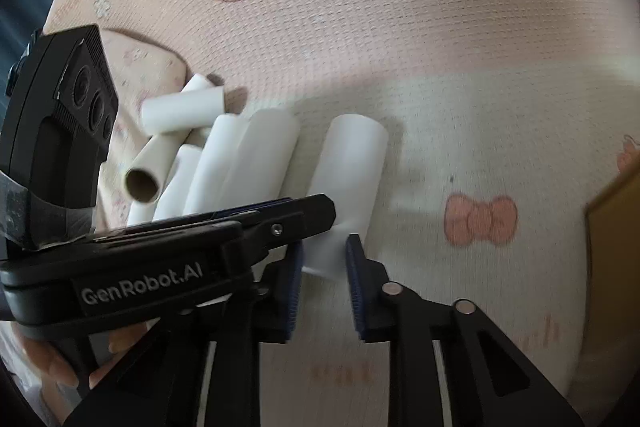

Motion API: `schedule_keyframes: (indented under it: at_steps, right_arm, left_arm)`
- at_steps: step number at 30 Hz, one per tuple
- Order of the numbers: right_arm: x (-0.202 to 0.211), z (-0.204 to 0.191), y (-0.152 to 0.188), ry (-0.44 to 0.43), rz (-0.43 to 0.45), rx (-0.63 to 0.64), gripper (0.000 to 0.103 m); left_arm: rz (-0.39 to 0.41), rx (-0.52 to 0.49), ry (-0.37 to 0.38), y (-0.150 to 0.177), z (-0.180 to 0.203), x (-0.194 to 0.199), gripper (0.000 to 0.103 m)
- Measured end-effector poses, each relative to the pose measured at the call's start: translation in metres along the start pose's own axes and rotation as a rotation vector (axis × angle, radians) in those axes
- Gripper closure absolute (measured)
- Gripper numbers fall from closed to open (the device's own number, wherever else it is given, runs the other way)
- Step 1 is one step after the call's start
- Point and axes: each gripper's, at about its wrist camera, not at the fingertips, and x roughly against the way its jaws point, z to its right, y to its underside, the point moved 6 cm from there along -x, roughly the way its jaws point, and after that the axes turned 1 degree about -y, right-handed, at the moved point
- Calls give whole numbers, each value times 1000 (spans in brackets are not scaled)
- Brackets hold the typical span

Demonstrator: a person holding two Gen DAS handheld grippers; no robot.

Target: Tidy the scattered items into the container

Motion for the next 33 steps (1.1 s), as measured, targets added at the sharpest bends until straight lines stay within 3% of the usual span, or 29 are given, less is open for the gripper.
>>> schedule_keyframes:
  at_steps: [6, 8, 12, 16, 20, 25, 31, 33]
  right_arm:
    - [16, -2, 2, 22, 32, -33, 82]
    - [11, 1, -2, 51, 26, -29, 72]
    - [-1, 2, -7, 100, -5, 18, 67]
    - [-12, 1, -13, 107, -18, 70, 57]
    - [-27, 5, -20, 78, -45, 62, 57]
    - [-37, 16, -18, 33, -83, -5, 57]
    - [-25, 24, 2, 15, -113, -66, 58]
    - [-20, 25, 11, 28, -128, -83, 59]
  left_arm:
    - [42, -18, -82, -2, -6, 10, 71]
    - [47, 18, -52, -9, -9, 8, 71]
    - [44, 91, 21, -26, -12, 1, 70]
    - [27, 78, 24, -32, -8, -11, 70]
    - [9, 16, -5, -29, -1, -16, 70]
    - [-10, 31, 43, -24, 1, -17, 70]
    - [-68, -38, 53, -1, 16, -18, 70]
    - [-86, -42, 45, 3, 16, -19, 62]
